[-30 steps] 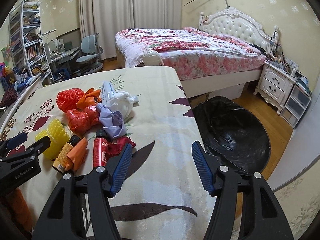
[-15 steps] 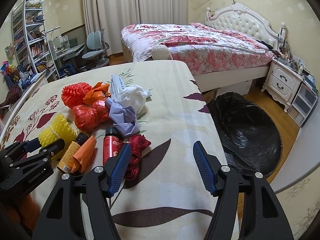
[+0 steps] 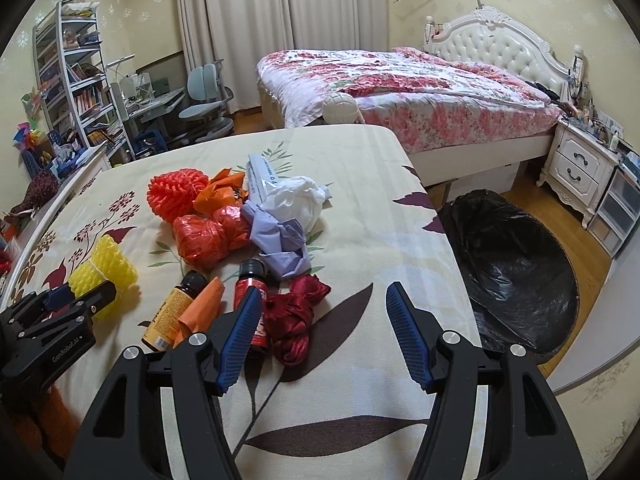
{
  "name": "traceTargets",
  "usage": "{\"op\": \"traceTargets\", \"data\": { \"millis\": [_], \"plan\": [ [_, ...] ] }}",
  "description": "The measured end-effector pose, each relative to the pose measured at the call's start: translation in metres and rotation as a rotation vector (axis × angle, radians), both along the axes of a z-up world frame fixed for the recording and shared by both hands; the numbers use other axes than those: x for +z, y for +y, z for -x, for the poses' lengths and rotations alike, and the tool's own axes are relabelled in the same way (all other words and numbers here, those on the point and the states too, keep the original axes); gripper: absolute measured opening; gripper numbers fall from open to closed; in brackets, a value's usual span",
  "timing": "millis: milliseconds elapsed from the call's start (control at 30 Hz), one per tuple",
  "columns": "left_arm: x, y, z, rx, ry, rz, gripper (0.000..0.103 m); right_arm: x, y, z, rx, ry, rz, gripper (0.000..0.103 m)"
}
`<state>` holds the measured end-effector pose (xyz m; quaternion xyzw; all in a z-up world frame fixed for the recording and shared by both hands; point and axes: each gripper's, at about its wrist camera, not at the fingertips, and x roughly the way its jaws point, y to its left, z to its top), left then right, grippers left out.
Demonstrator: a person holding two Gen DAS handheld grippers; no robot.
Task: Collect trash
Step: 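Grasp the yellow mesh foam roll with the left tool while the right tool grasps the red ribbon bow, then carry the yellow roll and red ribbon with both tools over the black trash bin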
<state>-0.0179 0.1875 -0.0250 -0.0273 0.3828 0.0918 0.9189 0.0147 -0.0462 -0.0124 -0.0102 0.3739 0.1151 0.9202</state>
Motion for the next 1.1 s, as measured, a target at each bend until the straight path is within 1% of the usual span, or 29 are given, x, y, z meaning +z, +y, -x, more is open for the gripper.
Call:
{"op": "traceTargets", "data": {
  "millis": [267, 400, 533, 600, 667, 933, 1100],
  "plan": [
    [-0.002, 0.002, 0.003, 0.002, 0.01, 0.015, 0.048, -0.017, 0.006, -0.009, -0.005, 0.054, 0.039, 0.063],
    [-0.005, -0.002, 0.003, -0.003, 0.013, 0.019, 0.048, -0.019, 0.005, -0.009, -0.004, 0.053, 0.041, 0.063],
    [-0.005, -0.005, 0.002, -0.004, 0.012, 0.026, 0.048, -0.023, 0.007, -0.011, 0.021, 0.061, 0.033, 0.05],
    [-0.005, -0.005, 0.002, -0.005, 0.012, 0.026, 0.048, -0.027, 0.009, -0.013, 0.046, 0.086, 0.006, 0.035],
    [-0.005, -0.005, 0.002, -0.003, 0.012, 0.026, 0.048, -0.029, 0.009, -0.013, 0.061, 0.099, -0.015, 0.027],
    [0.001, -0.016, 0.004, -0.015, -0.008, 0.041, 0.048, -0.021, 0.0, -0.006, 0.041, 0.054, -0.007, 0.026],
    [0.013, -0.036, 0.007, -0.05, -0.041, 0.04, 0.047, -0.012, -0.022, -0.001, -0.009, 0.018, 0.008, 0.026]
  ]
}}
